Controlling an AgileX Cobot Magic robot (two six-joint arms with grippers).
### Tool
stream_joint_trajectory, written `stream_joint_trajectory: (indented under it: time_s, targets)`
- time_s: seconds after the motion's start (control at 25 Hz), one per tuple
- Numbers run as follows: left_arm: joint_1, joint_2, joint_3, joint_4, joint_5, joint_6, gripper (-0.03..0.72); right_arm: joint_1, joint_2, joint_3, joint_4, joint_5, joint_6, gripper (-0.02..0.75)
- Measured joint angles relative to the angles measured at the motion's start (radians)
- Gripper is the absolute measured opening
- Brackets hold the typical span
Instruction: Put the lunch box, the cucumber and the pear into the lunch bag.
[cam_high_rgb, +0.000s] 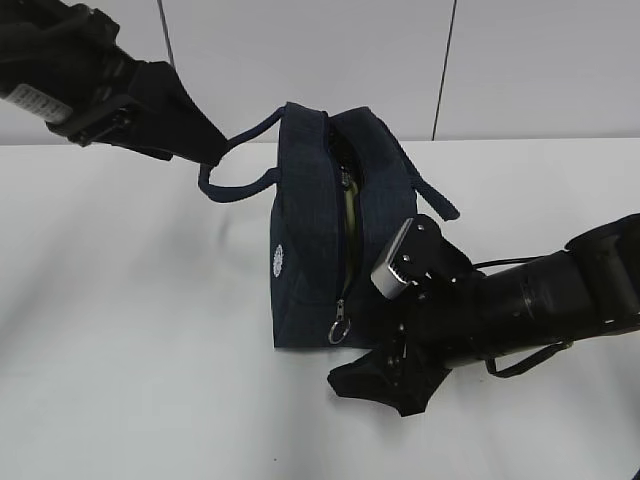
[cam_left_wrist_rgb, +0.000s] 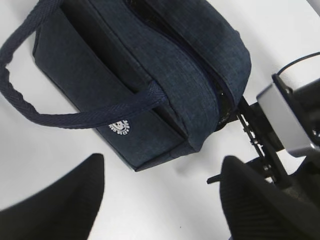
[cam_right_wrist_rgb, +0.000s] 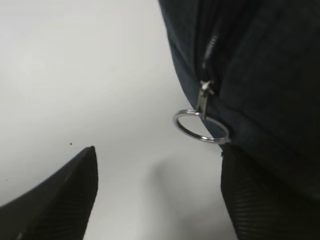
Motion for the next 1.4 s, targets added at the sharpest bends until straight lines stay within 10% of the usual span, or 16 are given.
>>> stream_joint_trajectory:
  time_s: [0.88, 1.4]
  targets:
    - [0.0, 0.0, 0.0, 0.016, 0.01, 0.0, 0.487, 0.0, 0.084, -0.058, 0.101, 0.065, -0.092, 0.562]
    - [0.0, 0.0, 0.0, 0.016, 0.013, 0.0, 0.487, 0.0, 0.118, -0.062, 0.105, 0.042, -0.101, 0.169]
